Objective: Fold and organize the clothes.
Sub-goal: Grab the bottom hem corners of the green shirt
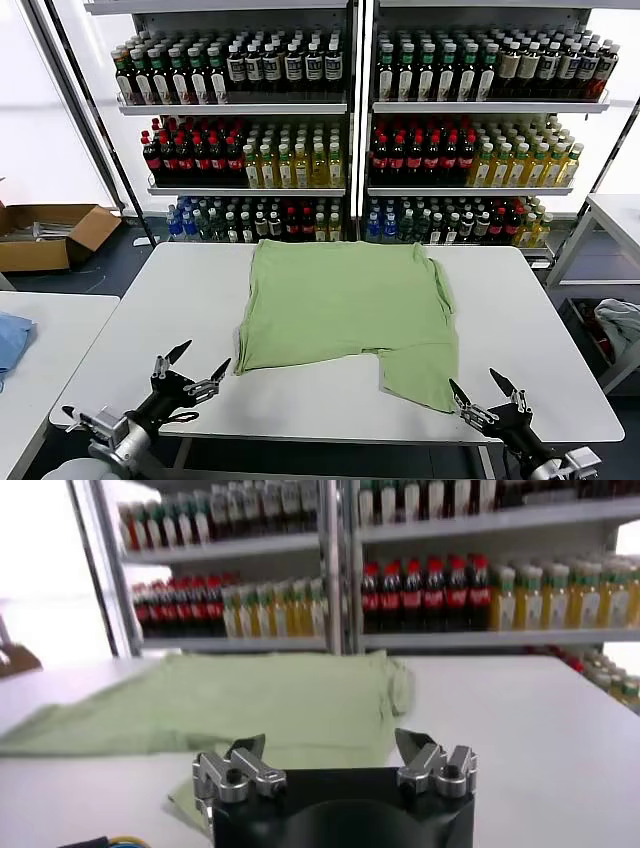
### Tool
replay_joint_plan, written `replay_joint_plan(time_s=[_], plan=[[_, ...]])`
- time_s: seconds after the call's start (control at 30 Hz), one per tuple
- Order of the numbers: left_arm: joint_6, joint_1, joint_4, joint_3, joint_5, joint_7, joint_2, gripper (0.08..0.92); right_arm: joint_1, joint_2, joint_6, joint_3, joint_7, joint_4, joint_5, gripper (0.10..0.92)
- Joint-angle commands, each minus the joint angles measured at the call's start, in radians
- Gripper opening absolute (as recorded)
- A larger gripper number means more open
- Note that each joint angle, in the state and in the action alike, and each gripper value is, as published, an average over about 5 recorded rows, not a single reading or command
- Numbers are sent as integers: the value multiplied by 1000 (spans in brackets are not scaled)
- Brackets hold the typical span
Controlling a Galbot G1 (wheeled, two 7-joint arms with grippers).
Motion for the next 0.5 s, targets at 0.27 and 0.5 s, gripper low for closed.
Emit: replay_joint_plan(time_s=[0.27,0.5], plan=[[202,-188,106,167,-72,-98,71,823,76,2,-151,-128,67,-16,-89,823],[212,-266,160,219,-96,-139,46,823,76,12,-164,-158,71,-28,-93,822]])
